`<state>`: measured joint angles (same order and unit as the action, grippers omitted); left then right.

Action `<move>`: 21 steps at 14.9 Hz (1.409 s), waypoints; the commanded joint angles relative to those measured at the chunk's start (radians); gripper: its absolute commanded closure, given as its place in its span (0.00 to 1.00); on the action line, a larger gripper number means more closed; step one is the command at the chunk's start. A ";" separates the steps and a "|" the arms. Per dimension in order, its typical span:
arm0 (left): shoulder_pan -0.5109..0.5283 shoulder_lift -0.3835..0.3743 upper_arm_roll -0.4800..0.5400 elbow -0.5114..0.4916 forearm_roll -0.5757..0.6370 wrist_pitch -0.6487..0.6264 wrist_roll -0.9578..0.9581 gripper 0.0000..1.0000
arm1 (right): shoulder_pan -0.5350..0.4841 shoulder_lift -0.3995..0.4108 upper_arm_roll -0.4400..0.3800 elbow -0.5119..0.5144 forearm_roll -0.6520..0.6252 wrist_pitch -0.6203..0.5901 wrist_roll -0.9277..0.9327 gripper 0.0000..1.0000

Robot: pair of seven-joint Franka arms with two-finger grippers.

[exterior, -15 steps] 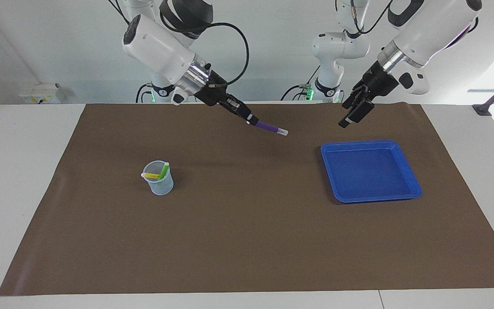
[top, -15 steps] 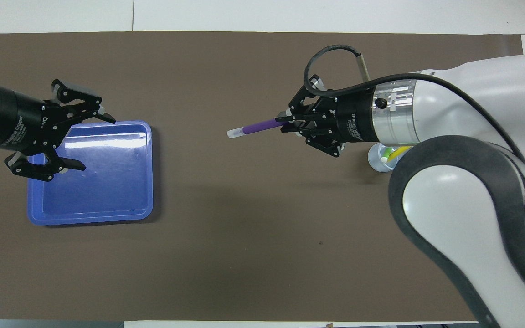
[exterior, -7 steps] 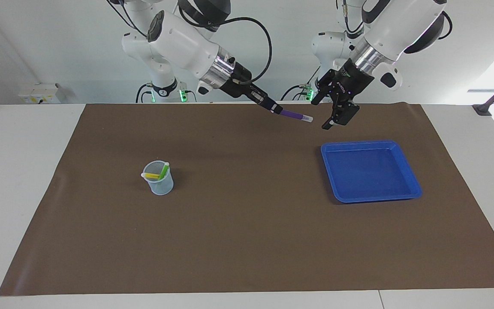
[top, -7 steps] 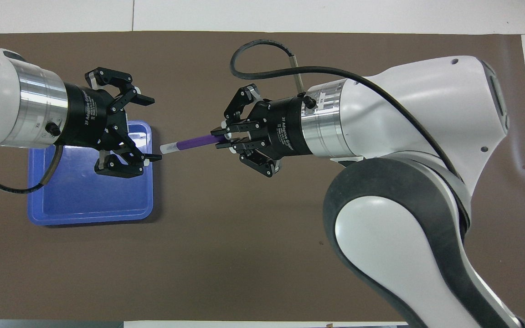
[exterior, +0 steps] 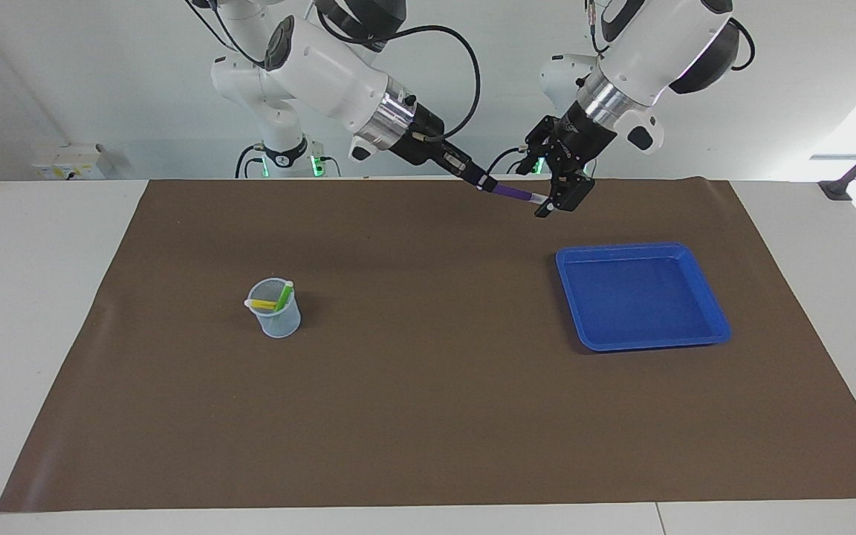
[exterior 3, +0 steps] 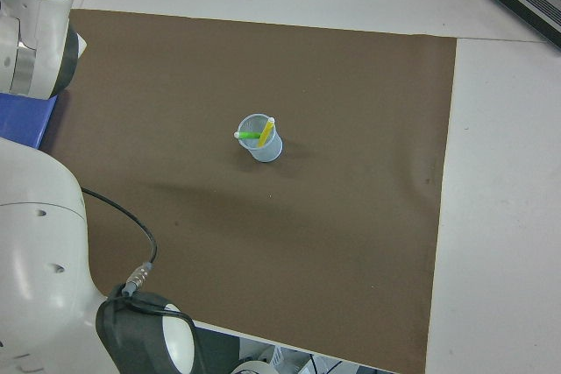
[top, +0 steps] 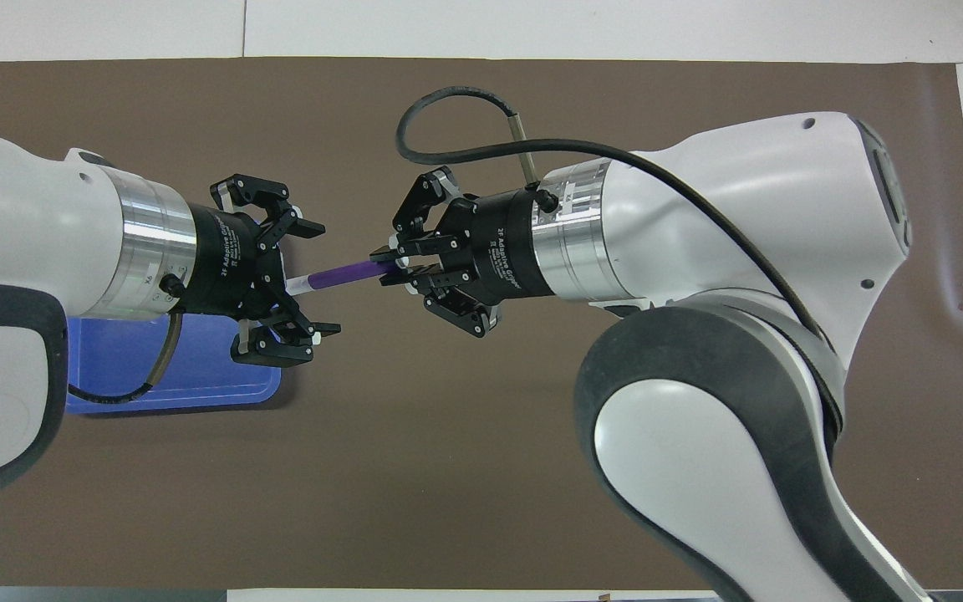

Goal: Right arm passes pens to left for tray arrangement
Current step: 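Close the left gripper on the purple pen held by the right gripper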

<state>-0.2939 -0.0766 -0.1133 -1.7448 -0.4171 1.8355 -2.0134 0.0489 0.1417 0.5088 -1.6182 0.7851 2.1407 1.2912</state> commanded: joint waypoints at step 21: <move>-0.014 -0.041 0.012 -0.035 -0.002 0.028 0.048 1.00 | 0.000 0.015 0.010 0.018 -0.013 0.005 0.002 1.00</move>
<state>-0.2972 -0.0919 -0.1124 -1.7515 -0.4161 1.8493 -1.9813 0.0502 0.1418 0.5096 -1.6183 0.7847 2.1379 1.2912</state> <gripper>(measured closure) 0.753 0.828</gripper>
